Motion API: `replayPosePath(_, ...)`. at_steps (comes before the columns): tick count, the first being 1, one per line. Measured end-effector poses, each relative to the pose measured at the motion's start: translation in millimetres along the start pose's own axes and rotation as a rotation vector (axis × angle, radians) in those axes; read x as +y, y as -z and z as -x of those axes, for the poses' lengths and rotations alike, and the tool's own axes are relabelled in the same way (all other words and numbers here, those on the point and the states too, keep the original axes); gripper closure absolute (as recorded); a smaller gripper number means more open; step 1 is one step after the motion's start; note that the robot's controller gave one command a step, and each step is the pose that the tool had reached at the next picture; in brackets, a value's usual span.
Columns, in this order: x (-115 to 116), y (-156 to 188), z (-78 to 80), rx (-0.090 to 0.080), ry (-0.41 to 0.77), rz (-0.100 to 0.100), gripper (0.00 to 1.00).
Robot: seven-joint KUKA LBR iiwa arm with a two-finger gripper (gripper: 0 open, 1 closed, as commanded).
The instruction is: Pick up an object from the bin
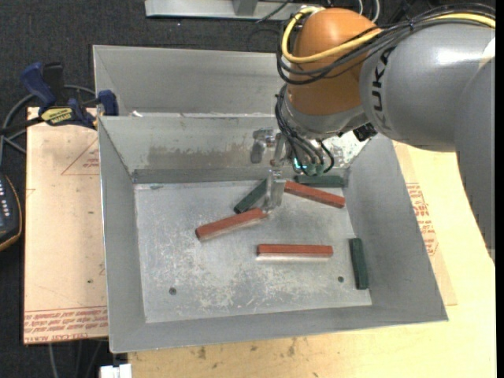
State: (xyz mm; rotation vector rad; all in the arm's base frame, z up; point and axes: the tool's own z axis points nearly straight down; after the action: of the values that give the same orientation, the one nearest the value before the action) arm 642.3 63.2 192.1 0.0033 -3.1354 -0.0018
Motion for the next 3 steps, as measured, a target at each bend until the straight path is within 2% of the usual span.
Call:
replayPosePath(1,9.2,-123.8,4.5,-0.004,0.547,-0.001,0.0)
replayPosePath(2,39.9,-90.7,11.4,-0.013,0.667,-0.002,0.0)
replayPosePath(3,13.2,-91.1,14.2,-0.009,0.607,-0.002,0.0)
